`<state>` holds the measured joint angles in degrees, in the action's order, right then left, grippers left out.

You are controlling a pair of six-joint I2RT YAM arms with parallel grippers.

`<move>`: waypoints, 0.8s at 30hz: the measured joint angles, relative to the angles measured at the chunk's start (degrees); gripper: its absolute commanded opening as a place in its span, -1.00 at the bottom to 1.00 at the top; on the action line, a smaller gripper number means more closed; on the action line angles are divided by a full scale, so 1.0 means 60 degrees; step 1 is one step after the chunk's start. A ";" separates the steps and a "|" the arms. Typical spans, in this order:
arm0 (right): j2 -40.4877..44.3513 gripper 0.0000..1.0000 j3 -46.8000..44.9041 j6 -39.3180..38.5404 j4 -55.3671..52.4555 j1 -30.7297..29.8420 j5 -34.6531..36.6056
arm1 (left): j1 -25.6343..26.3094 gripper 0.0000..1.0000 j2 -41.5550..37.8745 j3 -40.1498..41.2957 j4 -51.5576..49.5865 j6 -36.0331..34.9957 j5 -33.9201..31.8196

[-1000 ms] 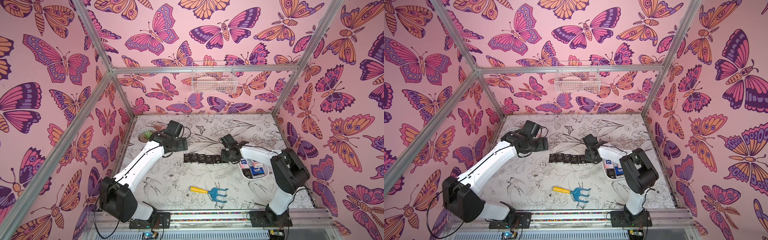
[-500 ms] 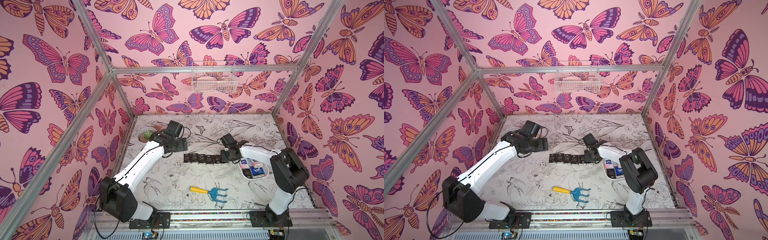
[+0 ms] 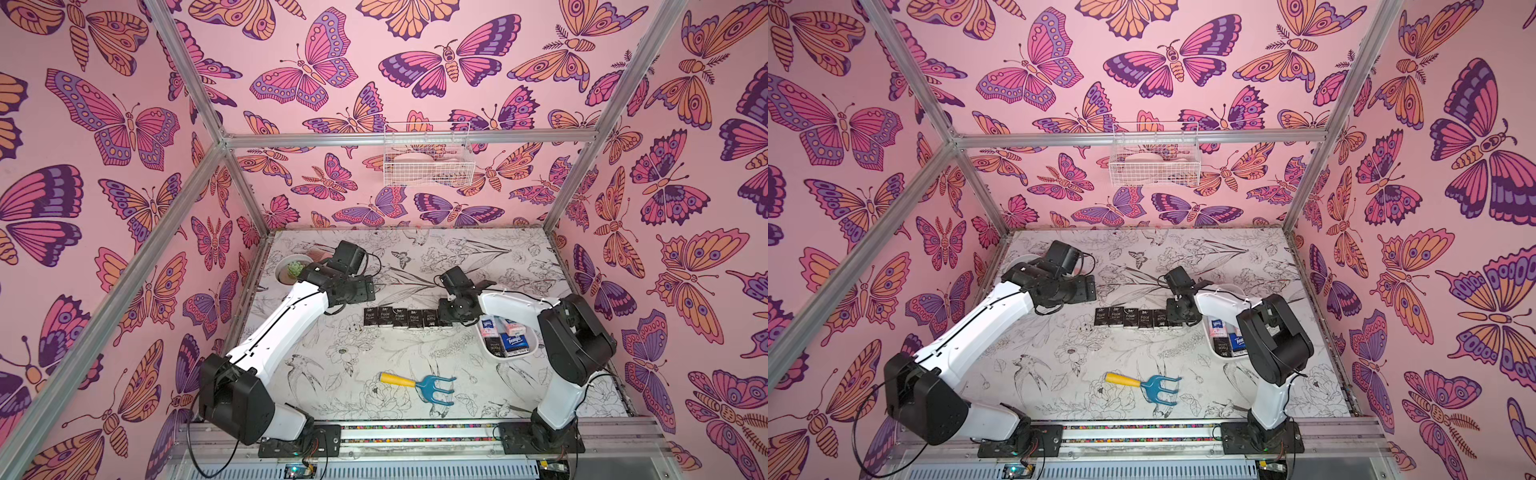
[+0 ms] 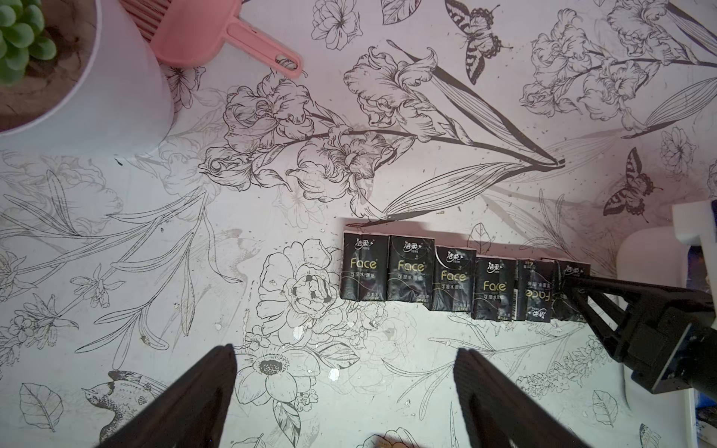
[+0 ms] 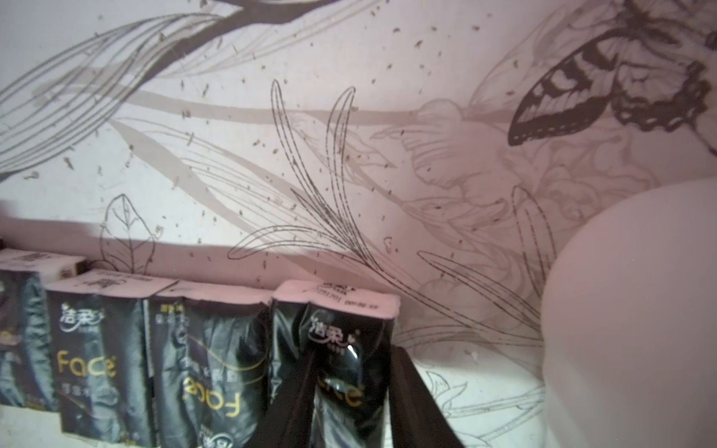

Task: Take the pocket tissues out of the storage box
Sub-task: Adjust the pocket tissues at the center of the board.

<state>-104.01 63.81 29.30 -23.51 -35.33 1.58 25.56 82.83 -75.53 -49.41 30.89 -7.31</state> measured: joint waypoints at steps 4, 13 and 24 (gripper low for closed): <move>-0.0055 -0.31 0.0015 0.0280 0.0200 0.0000 -0.0200 | 0.0000 0.88 0.0000 0.0000 0.0000 0.0000 0.0000; -0.0062 -0.14 0.0015 0.0404 0.0270 0.0000 -0.0353 | 0.0000 0.88 0.0000 0.0000 0.0000 0.0000 -0.0004; 0.0867 -0.04 0.0160 0.0357 -0.0229 0.0080 -0.0386 | 0.0000 0.88 0.0000 0.0000 0.0000 0.0000 -0.0004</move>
<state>-98.80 64.77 31.44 -24.88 -34.85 -0.73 25.56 82.83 -75.53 -49.41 30.89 -7.33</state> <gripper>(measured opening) 0.475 0.940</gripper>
